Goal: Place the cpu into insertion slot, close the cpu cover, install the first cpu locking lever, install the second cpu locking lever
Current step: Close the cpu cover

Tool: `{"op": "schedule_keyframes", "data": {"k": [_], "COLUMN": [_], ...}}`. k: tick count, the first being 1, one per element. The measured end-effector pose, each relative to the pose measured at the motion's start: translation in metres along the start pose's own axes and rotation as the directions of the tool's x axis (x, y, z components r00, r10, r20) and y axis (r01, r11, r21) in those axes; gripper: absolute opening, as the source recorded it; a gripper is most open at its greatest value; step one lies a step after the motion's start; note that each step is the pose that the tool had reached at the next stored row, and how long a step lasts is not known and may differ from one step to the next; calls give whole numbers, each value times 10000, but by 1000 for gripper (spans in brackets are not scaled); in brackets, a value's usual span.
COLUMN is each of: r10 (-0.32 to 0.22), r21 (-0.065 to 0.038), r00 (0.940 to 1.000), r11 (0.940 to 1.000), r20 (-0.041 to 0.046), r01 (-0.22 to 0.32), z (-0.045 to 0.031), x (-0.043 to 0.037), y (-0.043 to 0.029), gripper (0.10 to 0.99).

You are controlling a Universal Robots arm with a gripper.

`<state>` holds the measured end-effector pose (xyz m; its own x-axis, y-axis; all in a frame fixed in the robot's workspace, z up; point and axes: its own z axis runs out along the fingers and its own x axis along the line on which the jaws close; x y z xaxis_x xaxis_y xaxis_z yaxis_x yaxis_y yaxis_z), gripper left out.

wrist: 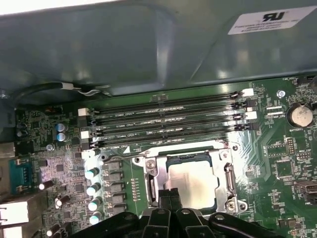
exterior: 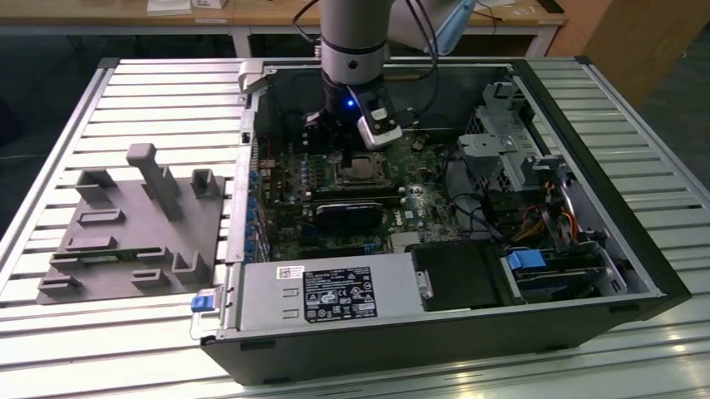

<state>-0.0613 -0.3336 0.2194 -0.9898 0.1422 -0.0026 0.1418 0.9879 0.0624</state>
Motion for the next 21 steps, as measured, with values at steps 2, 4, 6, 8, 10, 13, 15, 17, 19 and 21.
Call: {"op": "schedule_keyframes", "data": {"k": [2, 4, 6, 8, 10, 13, 15, 17, 19, 21], "r10": [0, 0, 0, 0, 0, 0, 0, 1, 1, 1], "r21": [-1, -1, -1, -1, -1, -1, -1, 1, 1, -1], "r00": [10000, 10000, 10000, 10000, 10000, 10000, 10000, 10000, 10000, 10000], "r11": [10000, 10000, 10000, 10000, 10000, 10000, 10000, 10000, 10000, 10000], "r20": [0, 0, 1, 0, 1, 1, 0, 0, 0, 1], "r01": [0, 0, 0, 0, 0, 0, 0, -1, -1, -1], "z": [1, 1, 2, 3, 3, 4, 4, -1, -25, -58], "x": [-23, -47, -75, -105, -135, -177, -191, -192, -192, -193], "y": [6, 14, 23, 32, 41, 52, 56, 57, 59, 61], "gripper": [102, 102, 102, 102, 102, 102, 102, 102, 102, 102]}}
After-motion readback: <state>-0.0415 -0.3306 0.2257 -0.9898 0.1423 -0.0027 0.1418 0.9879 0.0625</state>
